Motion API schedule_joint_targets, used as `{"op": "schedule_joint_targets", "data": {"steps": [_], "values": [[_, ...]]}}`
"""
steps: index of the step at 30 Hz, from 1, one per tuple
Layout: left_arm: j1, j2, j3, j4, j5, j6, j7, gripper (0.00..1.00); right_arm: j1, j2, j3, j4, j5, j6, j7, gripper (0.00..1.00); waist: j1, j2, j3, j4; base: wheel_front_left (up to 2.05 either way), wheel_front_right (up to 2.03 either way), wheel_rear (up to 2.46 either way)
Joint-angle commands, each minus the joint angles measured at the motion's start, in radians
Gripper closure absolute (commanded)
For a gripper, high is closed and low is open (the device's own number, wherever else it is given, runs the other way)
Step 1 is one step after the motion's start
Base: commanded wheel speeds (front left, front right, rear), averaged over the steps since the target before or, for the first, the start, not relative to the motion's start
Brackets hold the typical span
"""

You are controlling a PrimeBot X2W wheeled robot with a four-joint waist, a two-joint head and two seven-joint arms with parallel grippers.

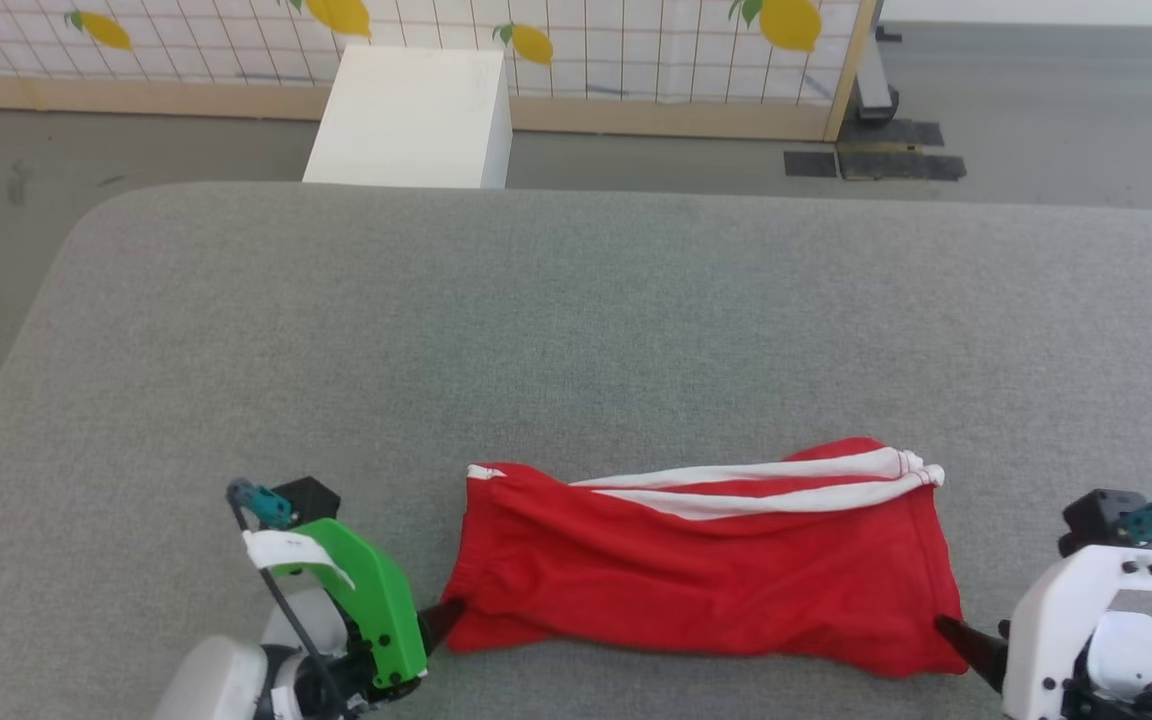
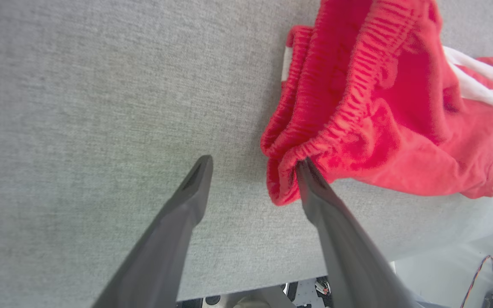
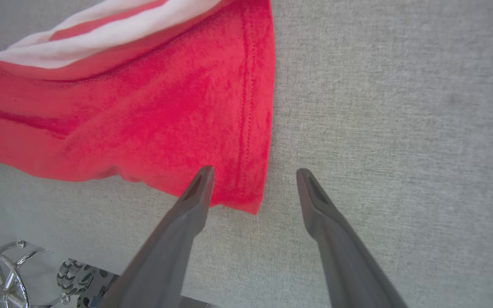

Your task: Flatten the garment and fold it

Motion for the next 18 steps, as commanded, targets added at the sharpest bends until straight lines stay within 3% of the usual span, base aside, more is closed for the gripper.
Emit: {"op": "schedule_joint_targets", "data": {"steps": [1,7,13,18], "values": [[0.015,0.012,0.010,-0.017,-0.008,0.005,0.006,0.00,0.012,-0.001,-0.012,-0.018,0.014,-0.002,0.008,0.00,0.0000,0.0000,-0.017,-0.004,0.00,0.00,0.00],[0.039,0.004,0.111,-0.148,-0.061,0.025,-0.060,0.00,-0.008,-0.021,-0.094,-0.119,0.050,-0.002,0.042,0.00,0.0000,0.0000,-0.027,-0.015,0.00,0.00,0.00],[0.008,0.020,0.173,-0.193,0.025,-0.090,-0.369,0.00,-0.074,-0.068,-0.103,-0.102,0.062,-0.002,0.019,0.00,0.0000,0.0000,0.001,-0.010,0.00,0.00,0.00],[-0.012,0.027,0.180,-0.156,0.156,-0.197,-0.716,0.00,-0.112,-0.128,-0.051,-0.053,0.071,-0.002,0.008,0.00,0.0000,0.0000,0.034,0.005,0.00,0.00,0.00]]}}
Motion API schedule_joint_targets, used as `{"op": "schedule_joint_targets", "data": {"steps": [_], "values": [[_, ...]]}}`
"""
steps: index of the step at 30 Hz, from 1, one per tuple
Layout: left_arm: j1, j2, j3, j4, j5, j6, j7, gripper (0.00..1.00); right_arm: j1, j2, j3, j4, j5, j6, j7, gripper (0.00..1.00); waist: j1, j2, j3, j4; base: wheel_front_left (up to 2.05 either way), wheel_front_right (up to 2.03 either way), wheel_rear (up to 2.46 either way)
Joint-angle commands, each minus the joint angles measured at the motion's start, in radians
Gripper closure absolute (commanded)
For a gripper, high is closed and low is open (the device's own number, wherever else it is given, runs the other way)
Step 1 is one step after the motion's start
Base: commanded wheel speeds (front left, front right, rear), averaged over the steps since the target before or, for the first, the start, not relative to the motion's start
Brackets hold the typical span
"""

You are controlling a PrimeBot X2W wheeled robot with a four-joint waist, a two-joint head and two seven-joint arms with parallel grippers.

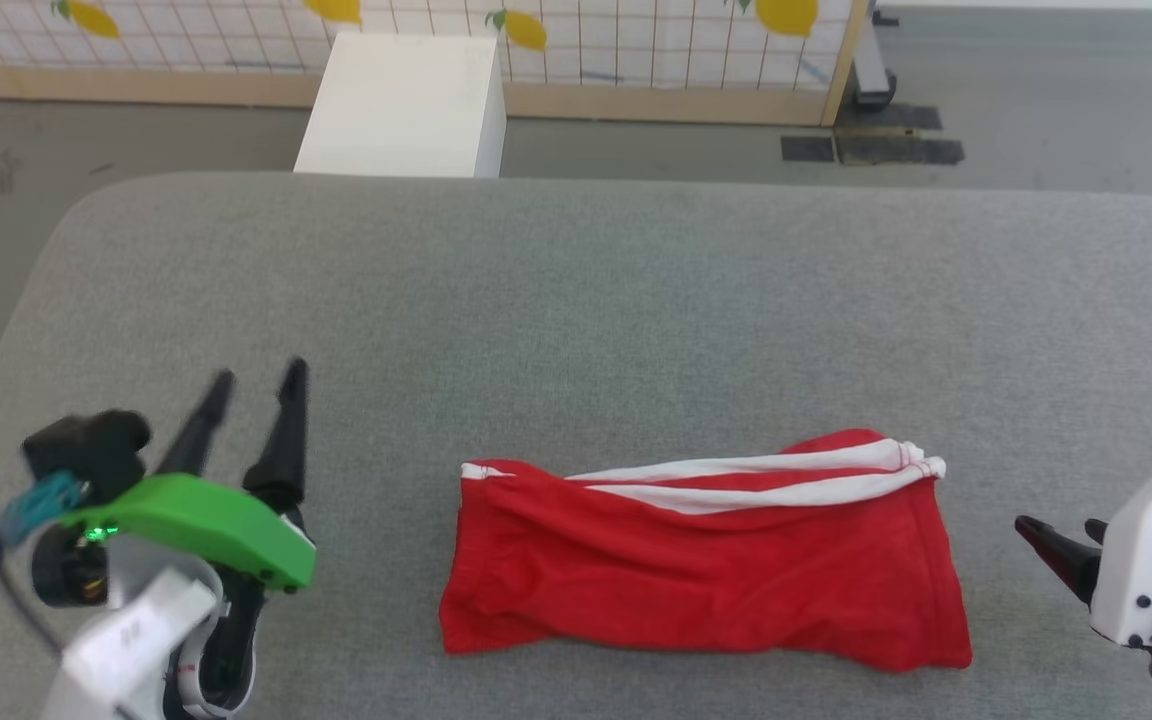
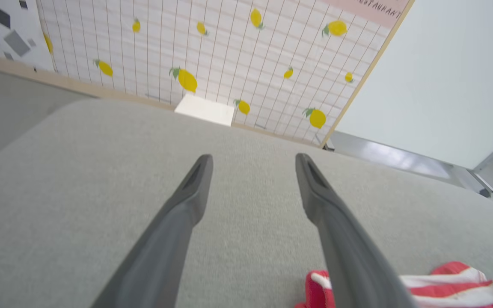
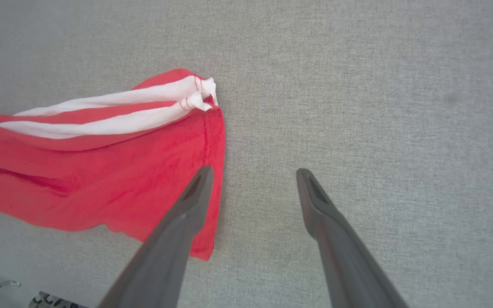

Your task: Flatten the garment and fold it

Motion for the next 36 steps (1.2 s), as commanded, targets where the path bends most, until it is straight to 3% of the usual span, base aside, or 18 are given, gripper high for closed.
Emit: {"op": "schedule_joint_targets", "data": {"steps": [1,4,8,11,18,29,30,31,32,33,36], "values": [[-0.020,-0.003,0.007,0.008,0.034,-0.015,-0.088,0.00,-0.020,-0.010,0.015,0.014,0.011,-0.002,-0.003,0.00,0.0001,0.0000,0.022,0.011,0.00,0.00,0.00],[-0.017,-0.023,0.011,0.052,0.095,-0.035,-0.289,0.00,-0.038,-0.035,0.069,0.053,0.031,-0.002,0.007,0.00,0.0001,0.0000,0.043,0.019,0.00,0.00,0.00],[-0.019,-0.030,-0.001,0.094,0.174,-0.047,-0.391,0.00,-0.059,-0.064,0.132,0.100,0.039,-0.002,0.002,0.00,0.0001,0.0000,0.076,0.031,0.00,0.00,0.00],[-0.025,-0.052,0.015,0.094,0.210,-0.042,-0.405,0.00,-0.070,-0.074,0.175,0.135,0.036,-0.002,-0.013,0.00,0.0001,0.0000,0.101,0.042,0.00,0.00,0.00],[-0.026,-0.100,0.070,0.053,0.291,-0.076,-0.407,0.00,-0.103,-0.070,0.283,0.188,0.065,-0.002,-0.041,0.00,0.0001,0.0000,0.139,0.059,0.00,0.00,0.00],[-0.011,-0.161,0.124,0.055,0.330,-0.121,-0.408,0.00,-0.130,-0.077,0.391,0.255,0.108,-0.002,-0.056,0.00,0.0001,0.0000,0.138,0.063,0.00,0.00,0.00],[-0.010,-0.164,0.126,0.056,0.333,-0.123,-0.408,0.00,-0.130,-0.078,0.391,0.264,0.110,-0.002,-0.050,0.21,0.0001,0.0000,0.137,0.063,0.00,0.00,0.00],[-0.009,-0.166,0.129,0.056,0.336,-0.126,-0.408,0.00,-0.130,-0.081,0.393,0.272,0.111,-0.002,-0.043,0.78,0.0001,0.0000,0.135,0.063,0.00,0.00,0.00],[-0.008,-0.168,0.130,0.058,0.338,-0.128,-0.408,0.00,-0.131,-0.083,0.393,0.276,0.112,-0.002,-0.040,0.84,0.0001,0.0000,0.133,0.063,0.00,0.00,0.00],[-0.006,-0.171,0.134,0.057,0.340,-0.130,-0.408,0.00,-0.131,-0.086,0.391,0.279,0.112,-0.002,-0.038,1.00,0.0001,0.0000,0.131,0.062,0.00,0.00,0.00],[0.003,-0.178,0.142,0.060,0.346,-0.137,-0.408,0.00,-0.132,-0.091,0.365,0.288,0.108,-0.002,-0.029,1.00,0.0001,0.0000,0.123,0.060,0.00,0.00,0.00]]}}
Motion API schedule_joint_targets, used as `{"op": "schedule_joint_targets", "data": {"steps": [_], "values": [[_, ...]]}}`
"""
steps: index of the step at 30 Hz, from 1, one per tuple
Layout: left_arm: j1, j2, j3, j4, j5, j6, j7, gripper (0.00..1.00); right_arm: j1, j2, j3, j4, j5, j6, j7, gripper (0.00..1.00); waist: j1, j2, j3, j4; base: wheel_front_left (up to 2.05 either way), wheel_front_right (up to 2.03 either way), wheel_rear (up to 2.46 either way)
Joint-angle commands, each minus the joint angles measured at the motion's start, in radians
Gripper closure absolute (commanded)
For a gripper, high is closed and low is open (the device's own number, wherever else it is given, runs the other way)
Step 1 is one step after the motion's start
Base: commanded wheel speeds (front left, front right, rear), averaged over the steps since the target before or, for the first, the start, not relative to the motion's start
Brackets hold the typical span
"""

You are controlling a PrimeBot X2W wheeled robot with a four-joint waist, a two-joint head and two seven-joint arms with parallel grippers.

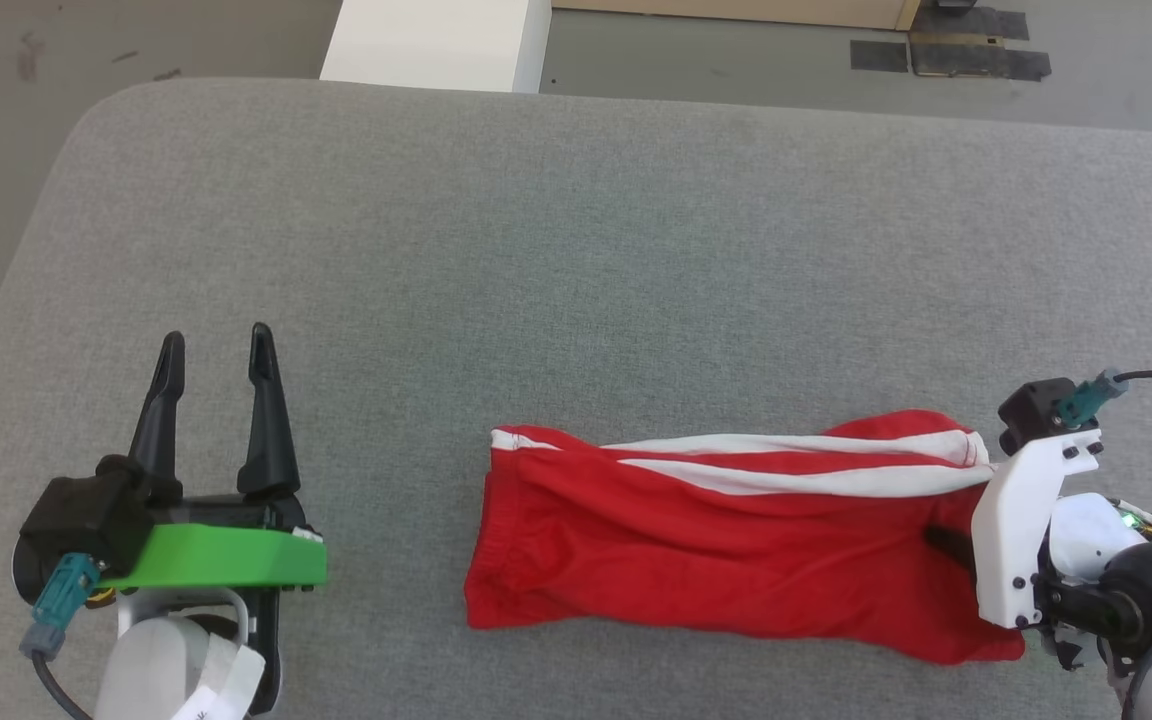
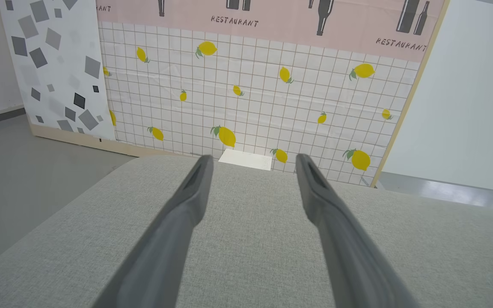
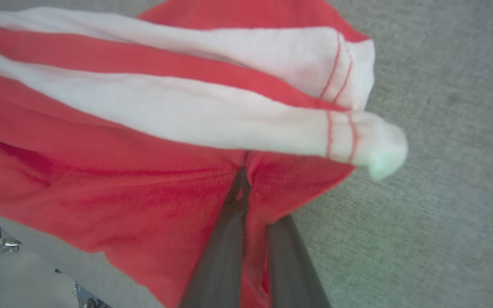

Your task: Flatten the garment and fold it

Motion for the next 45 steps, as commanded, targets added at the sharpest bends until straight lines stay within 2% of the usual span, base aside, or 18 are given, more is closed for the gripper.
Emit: {"op": "schedule_joint_targets", "data": {"steps": [1,9,18,23,28,36,41,45], "values": [[0.008,-0.004,0.003,0.002,0.005,-0.007,-0.004,0.00,0.024,0.010,0.006,0.026,0.000,-0.001,0.015,1.00,0.0000,0.0000,-0.003,-0.001,0.00,0.00,0.00],[0.021,-0.011,0.011,0.009,0.011,-0.015,-0.004,0.00,0.031,-0.007,-0.106,0.017,-0.024,-0.001,0.031,1.00,0.0000,0.0000,-0.022,-0.009,0.00,0.00,0.00],[0.024,-0.015,0.013,0.013,0.011,-0.018,-0.004,0.00,0.048,-0.040,-0.311,0.038,-0.117,-0.001,0.075,1.00,0.0000,0.0000,-0.022,-0.023,0.00,0.00,0.00],[0.020,-0.016,0.010,0.020,0.010,-0.019,-0.005,0.00,0.036,-0.043,-0.359,0.033,-0.168,-0.001,0.098,1.00,0.0000,0.0000,-0.022,-0.027,0.00,0.00,0.00],[0.023,-0.017,0.010,0.030,0.008,-0.020,-0.005,0.00,0.039,-0.068,-0.296,-0.040,-0.196,-0.001,0.143,1.00,0.0000,0.0000,-0.031,-0.036,0.00,0.00,0.00],[0.034,-0.019,0.006,0.042,0.005,-0.021,-0.005,0.00,0.046,-0.095,-0.169,-0.242,-0.159,-0.001,0.311,1.00,0.0000,0.0000,-0.057,-0.047,0.00,0.00,0.00],[0.032,-0.020,0.000,0.048,0.001,-0.021,-0.005,0.00,0.044,-0.082,-0.075,-0.351,-0.124,-0.001,0.371,1.00,0.0000,0.0000,-0.064,-0.041,0.00,0.00,0.00],[0.030,-0.021,0.000,0.049,-0.004,-0.021,-0.005,0.00,0.038,-0.062,-0.002,-0.385,-0.102,-0.001,0.393,1.00,0.0000,0.0000,-0.062,-0.033,0.00,0.00,0.00]]}}
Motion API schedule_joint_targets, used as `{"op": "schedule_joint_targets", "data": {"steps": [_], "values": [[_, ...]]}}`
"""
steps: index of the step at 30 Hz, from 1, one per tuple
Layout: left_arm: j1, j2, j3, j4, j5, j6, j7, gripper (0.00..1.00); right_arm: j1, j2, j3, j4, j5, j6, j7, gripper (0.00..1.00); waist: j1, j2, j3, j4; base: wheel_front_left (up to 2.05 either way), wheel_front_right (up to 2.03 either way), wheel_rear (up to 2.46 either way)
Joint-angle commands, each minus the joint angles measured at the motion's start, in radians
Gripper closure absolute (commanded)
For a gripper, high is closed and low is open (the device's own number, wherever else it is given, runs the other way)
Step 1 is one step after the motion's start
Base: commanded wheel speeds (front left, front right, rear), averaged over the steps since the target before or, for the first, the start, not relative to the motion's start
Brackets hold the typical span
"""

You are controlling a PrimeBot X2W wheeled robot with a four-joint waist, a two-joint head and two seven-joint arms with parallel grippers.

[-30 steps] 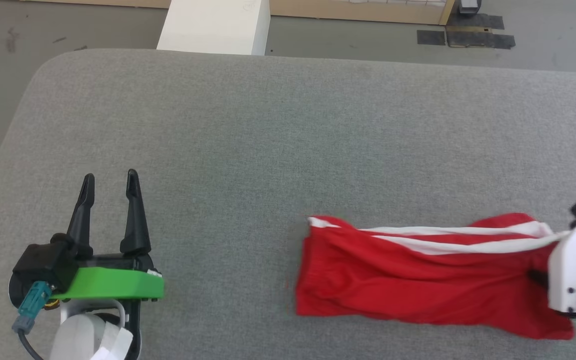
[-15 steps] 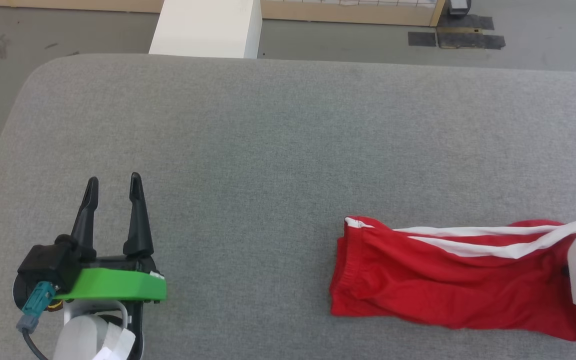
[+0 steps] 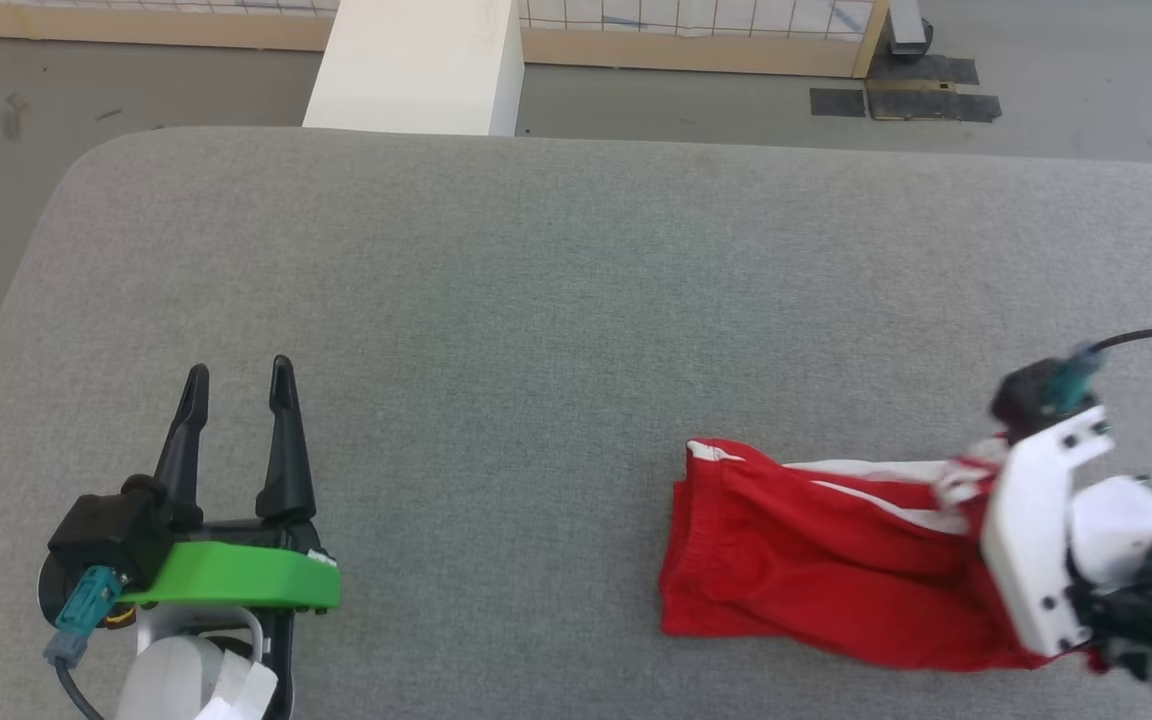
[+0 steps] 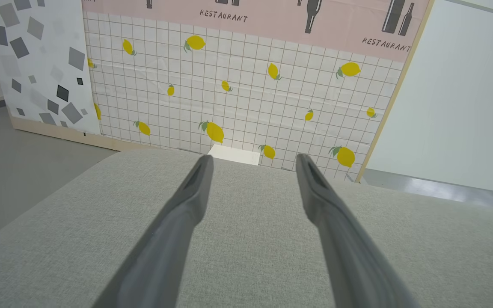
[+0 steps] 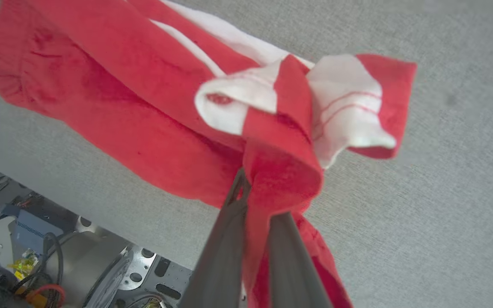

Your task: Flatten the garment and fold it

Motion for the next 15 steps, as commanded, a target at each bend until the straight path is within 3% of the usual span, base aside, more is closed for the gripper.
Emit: {"op": "schedule_joint_targets", "data": {"steps": [1,15], "values": [[0.007,-0.004,-0.001,0.002,-0.007,-0.004,-0.005,0.00,0.000,0.016,0.020,-0.004,0.014,-0.002,0.005,1.00,0.0000,0.0000,0.002,0.005,0.00,0.00,0.00],[0.007,-0.005,-0.015,0.013,-0.018,-0.004,-0.005,0.00,-0.094,0.178,0.207,0.117,0.046,-0.002,-0.162,1.00,0.0000,0.0000,0.014,0.030,0.00,0.00,0.00]]}}
